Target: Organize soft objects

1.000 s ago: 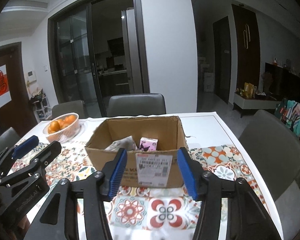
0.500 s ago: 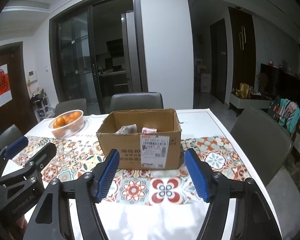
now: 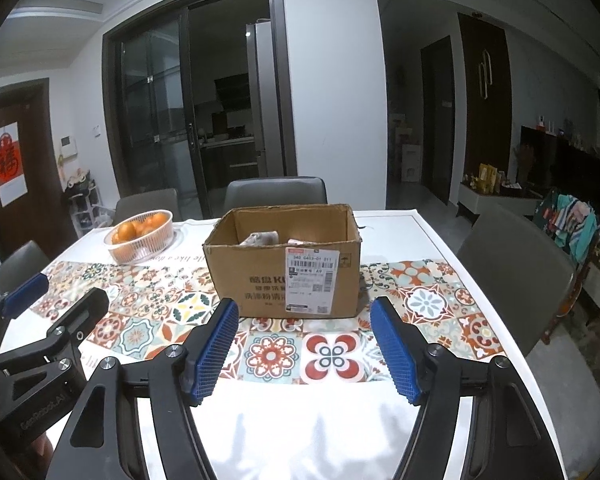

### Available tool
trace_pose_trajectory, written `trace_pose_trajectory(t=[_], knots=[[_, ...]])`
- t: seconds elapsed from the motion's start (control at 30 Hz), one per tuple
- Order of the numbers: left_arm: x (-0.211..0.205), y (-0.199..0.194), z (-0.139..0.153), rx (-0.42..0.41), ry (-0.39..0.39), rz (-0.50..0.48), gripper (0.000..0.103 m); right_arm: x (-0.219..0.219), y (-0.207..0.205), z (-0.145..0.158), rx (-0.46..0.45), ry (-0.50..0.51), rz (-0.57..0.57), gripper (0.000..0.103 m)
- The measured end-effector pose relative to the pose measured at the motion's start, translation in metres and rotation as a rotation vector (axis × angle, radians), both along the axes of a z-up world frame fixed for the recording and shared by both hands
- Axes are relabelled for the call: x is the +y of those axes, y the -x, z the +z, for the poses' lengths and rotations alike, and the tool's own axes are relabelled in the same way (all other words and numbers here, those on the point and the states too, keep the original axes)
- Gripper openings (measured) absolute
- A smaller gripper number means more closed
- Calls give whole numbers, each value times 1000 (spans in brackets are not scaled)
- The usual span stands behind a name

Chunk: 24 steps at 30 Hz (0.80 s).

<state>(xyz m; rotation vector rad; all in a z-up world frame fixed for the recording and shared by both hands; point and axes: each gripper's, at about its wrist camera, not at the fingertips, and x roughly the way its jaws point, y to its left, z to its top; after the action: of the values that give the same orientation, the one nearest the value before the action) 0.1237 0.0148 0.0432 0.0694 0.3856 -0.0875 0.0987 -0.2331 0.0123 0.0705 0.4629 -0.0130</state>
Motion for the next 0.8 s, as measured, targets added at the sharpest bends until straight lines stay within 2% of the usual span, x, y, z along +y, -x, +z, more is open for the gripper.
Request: trace_pose_trajectory(t=[0.53,0.8], knots=[[0,25,7,-34,-8,-8,101,-4,16,3,-6,-10,-5,70],[-1,35,12,-52,-18,-8,102,-8,26,9,-18,-10,-7,70]])
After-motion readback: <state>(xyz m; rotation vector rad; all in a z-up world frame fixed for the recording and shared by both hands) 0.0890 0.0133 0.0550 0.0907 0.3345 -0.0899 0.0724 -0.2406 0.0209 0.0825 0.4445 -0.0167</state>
